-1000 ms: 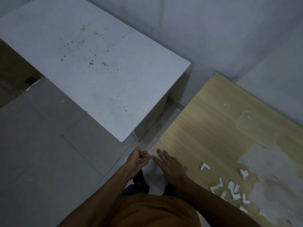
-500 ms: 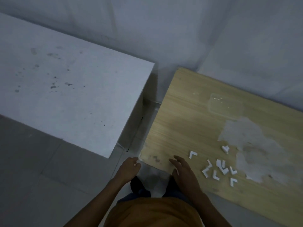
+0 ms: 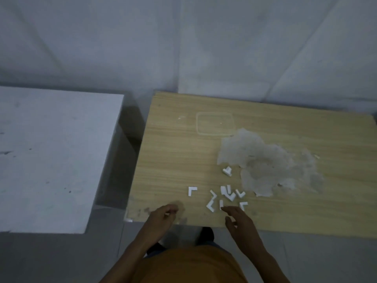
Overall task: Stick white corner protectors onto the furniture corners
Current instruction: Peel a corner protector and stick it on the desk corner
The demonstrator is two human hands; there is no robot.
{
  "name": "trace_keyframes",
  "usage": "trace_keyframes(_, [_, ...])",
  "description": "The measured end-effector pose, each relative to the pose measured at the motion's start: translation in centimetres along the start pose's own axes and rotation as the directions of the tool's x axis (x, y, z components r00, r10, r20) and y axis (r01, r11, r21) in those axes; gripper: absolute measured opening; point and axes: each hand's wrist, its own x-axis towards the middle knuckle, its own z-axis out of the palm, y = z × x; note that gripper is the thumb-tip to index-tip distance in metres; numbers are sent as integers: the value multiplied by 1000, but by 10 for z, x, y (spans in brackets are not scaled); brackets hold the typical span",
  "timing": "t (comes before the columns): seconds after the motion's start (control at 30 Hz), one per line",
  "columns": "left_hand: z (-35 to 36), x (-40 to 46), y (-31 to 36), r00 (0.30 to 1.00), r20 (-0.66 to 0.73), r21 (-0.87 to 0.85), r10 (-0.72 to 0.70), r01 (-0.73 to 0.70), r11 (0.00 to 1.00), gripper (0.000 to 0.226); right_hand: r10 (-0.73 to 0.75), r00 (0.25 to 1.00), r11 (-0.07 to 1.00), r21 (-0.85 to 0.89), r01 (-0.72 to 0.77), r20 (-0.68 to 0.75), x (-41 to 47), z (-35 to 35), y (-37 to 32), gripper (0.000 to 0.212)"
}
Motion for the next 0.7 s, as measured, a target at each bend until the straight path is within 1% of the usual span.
trace_keyframes(0.17, [45, 14, 20, 1000, 2, 49, 10, -10, 999, 22, 8, 1000, 999, 39, -7, -24, -3, -42, 33, 28])
trace_keyframes(0.27, [71, 22, 27, 1000, -21, 82, 15, -13, 997, 22, 23, 1000, 999, 47, -23, -3, -1, -59, 55, 29])
trace_keyframes(0.4, [99, 30, 36, 992, -122, 100, -24, 36, 994, 21, 15, 999, 998, 53, -18, 53, 6, -70, 79, 29])
trace_keyframes(0.47, [111, 35, 39, 983, -178, 106, -41, 61, 992, 26, -45, 990, 999, -22, 48, 135, 12, -68, 88, 33])
trace_keyframes(0.57, [127, 45, 42, 967, -247, 126, -66, 99, 987, 38, -144, 959, 962, -194, 193, 245, 23, -61, 96, 48])
trace_keyframes(0.6, [132, 47, 43, 961, -265, 122, -74, 109, 987, 41, -150, 949, 950, -226, 216, 276, 27, -59, 97, 54])
trace_keyframes(0.7, [145, 56, 48, 954, -292, 136, -69, 113, 984, 45, -96, 928, 938, -278, 205, 360, 35, -56, 101, 66])
